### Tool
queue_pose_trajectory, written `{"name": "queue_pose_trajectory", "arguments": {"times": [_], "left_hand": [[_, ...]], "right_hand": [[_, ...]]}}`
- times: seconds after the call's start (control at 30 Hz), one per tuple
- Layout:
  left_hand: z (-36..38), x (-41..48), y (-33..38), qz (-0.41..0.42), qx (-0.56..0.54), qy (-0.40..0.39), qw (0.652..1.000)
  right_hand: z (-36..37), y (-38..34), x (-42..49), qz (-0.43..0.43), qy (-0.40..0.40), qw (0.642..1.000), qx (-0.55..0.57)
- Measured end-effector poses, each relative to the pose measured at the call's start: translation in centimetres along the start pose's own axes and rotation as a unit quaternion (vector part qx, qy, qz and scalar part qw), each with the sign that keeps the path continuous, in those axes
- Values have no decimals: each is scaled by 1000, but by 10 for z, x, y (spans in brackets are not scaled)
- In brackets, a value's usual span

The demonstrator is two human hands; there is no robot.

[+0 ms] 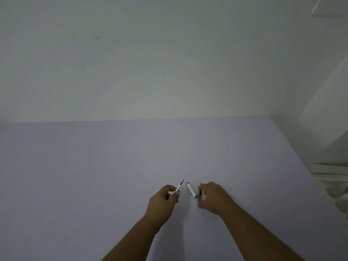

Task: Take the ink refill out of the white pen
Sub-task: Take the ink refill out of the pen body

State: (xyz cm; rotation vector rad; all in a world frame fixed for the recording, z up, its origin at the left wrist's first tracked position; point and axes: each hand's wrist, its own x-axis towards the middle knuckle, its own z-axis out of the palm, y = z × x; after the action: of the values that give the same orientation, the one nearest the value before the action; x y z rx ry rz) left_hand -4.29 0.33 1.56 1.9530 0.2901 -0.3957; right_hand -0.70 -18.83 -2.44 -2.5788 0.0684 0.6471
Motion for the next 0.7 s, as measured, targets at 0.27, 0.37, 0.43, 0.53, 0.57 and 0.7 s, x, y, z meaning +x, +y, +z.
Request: {"name": "queue_pose_trajectory", "arguments": {"times": [0.27,0.37,0.43,0.53,0.57,0.7], "left_hand": [[-4,3,-5,1,15,1,1000],[-3,3,-4,2,18,-1,1000],[-2,3,-4,4,22,-4,1000],[-2,4,-4,8,30,-10,999],[-3,4,-4,9,33,-11,999],[-2,2,-2,13,37,-19,999]], "right_hand": [[8,3,10,-28,34,999,-32],[11,3,10,-33,39,998,-27],[13,1,9,-34,44,998,-17],[8,-2,7,-18,52,998,30],[5,-4,6,-10,56,996,70],[-9,-15,0,15,74,951,301]]}}
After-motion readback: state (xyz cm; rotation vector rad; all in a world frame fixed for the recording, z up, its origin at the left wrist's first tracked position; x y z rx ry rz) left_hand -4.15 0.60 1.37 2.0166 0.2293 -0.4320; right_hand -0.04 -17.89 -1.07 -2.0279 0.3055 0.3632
